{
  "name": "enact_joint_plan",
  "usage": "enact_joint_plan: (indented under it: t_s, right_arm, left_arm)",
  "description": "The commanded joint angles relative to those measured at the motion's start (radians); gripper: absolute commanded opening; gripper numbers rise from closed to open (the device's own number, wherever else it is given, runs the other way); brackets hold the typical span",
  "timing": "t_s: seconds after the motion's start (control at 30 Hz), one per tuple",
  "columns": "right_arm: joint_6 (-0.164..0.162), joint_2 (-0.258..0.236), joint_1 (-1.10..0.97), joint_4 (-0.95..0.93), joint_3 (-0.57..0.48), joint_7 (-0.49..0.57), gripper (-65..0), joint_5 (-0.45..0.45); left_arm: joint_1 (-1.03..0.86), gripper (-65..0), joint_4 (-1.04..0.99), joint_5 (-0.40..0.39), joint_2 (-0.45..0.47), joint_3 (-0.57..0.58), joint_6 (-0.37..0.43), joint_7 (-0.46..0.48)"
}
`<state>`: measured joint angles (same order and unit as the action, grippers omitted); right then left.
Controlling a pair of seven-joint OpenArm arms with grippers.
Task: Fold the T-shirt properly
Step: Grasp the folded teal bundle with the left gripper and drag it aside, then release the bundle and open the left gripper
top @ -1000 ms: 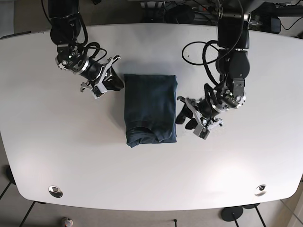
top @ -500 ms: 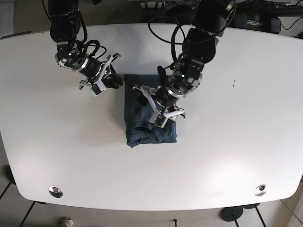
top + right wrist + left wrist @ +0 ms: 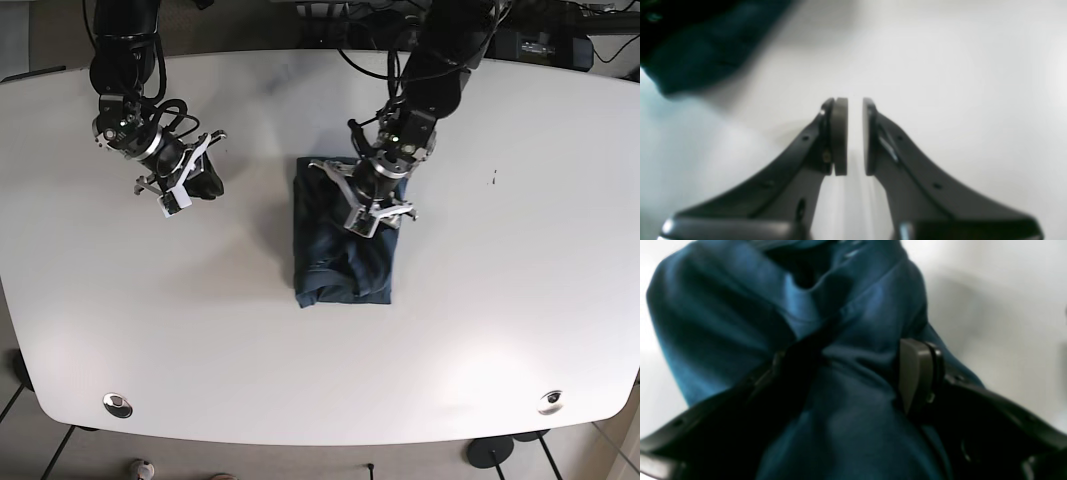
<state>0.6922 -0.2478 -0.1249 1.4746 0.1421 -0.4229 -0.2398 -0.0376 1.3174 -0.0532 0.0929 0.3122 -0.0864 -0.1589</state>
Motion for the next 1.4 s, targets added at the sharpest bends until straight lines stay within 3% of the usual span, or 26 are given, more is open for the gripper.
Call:
enact_joint_plan:
  t_s: [0.03,0.27,0.37,0.57,0.77,0.87,1.0,1.13,1.23,1.3,1.4]
  right_arm:
    - [0.006,-0.009,0.02,0.024,0.001,0.026,-58.3,-0.019]
    - [0.006,0.023,0.02,0.024,0.001,0.023,-58.3,-0.019]
    - [0.006,0.023,0.02,0.024,-0.002,0.023,-58.3,-0.019]
    - [0.006,0.023,0.02,0.024,0.0,0.023,-58.3,-0.019]
    - [0.006,0.023,0.015,0.036,0.001,0.023,-58.3,-0.017]
    - [0.006,0.023,0.011,0.071,0.001,0.022,-58.3,-0.017]
    - [0.006,0.025,0.011,0.09,0.0,0.02,-58.5,-0.017]
    - [0.006,0.025,0.011,0.114,0.001,0.02,-58.5,-0.008]
    - [0.001,0.025,0.011,0.113,0.003,0.029,-58.5,-0.007]
    - [-0.058,0.023,0.009,0.113,0.003,0.055,-58.5,-0.007]
    - [-0.108,0.015,-0.025,0.11,0.003,0.16,-58.2,-0.005]
  left_arm:
    - [-0.043,-27.4,0.021,0.02,0.048,-0.095,-0.049,-0.087]
    - [-0.114,-27.5,0.021,0.026,0.15,-0.559,-0.471,-0.104]
    - [-0.094,-27.6,-0.098,0.025,0.259,-0.736,-0.612,-0.238]
    - [0.041,-27.6,-0.49,0.025,0.508,-0.904,-0.612,-0.219]
    - [0.067,-27.6,-0.708,0.028,0.689,-0.904,-0.612,-0.006]
    - [0.069,-27.6,-0.703,0.022,0.735,-0.835,-0.612,0.015]
    - [0.067,-27.8,-0.545,0.02,0.723,-0.833,-0.612,0.015]
    - [0.021,-27.8,-0.341,0.02,0.617,-0.833,-0.612,0.014]
    - [0.003,-27.8,-0.158,0.026,0.482,-0.83,-0.612,0.014]
    - [0.003,-27.8,-0.074,0.029,0.391,-0.825,-0.612,0.014]
    - [0.002,-27.8,0.007,0.029,0.29,-0.783,-0.612,0.015]
